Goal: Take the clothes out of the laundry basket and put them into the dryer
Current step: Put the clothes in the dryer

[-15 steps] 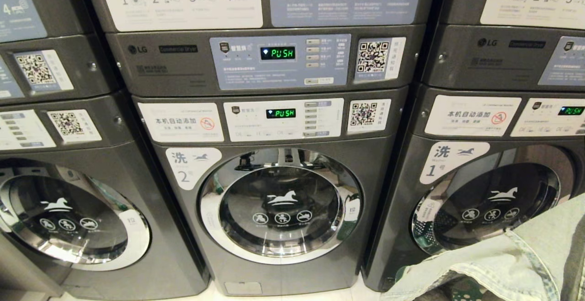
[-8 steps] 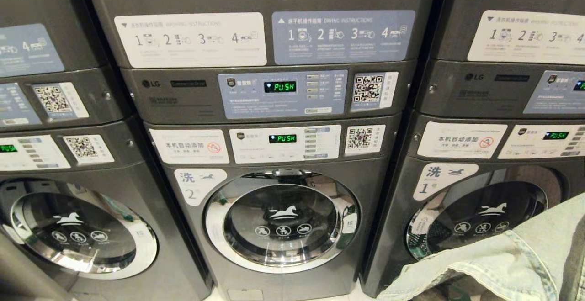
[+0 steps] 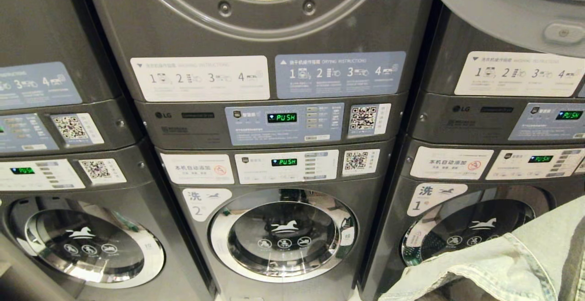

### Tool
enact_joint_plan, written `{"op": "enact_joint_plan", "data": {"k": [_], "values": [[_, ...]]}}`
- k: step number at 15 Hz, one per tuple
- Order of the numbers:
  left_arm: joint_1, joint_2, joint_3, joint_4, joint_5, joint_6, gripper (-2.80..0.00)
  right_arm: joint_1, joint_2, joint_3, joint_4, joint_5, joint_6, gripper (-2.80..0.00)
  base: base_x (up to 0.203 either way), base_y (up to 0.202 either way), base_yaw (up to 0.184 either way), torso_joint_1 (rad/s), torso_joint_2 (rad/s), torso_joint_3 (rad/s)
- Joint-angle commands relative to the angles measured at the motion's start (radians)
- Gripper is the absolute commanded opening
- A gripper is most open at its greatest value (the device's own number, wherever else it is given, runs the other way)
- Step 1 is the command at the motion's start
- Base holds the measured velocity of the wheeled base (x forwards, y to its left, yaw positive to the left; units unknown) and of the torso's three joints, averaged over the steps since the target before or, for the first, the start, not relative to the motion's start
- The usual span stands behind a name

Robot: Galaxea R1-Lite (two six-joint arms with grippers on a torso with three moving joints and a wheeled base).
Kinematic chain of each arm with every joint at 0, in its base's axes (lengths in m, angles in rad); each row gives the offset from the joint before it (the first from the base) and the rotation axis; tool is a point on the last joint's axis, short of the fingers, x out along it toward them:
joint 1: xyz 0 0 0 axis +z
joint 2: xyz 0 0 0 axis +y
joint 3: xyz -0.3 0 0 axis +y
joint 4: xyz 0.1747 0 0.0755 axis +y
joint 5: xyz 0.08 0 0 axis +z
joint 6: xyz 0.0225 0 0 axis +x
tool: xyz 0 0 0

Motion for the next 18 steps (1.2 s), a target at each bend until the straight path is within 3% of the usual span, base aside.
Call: {"op": "enact_joint_plan", "data": {"k": [1, 18], "values": [[0.000, 0.000, 0.002, 0.000, 0.000, 0.000, -2.80, -0.001, 0.000, 0.003, 0.001, 0.003, -0.003, -2.80, 0.000, 0.000, 0.000, 0.183, -0.40, -0.207], [0.000, 0.000, 0.002, 0.000, 0.000, 0.000, -2.80, -0.001, 0.003, 0.037, 0.000, 0.005, -0.026, -2.80, 0.000, 0.000, 0.000, 0.162, -0.34, -0.173]]}}
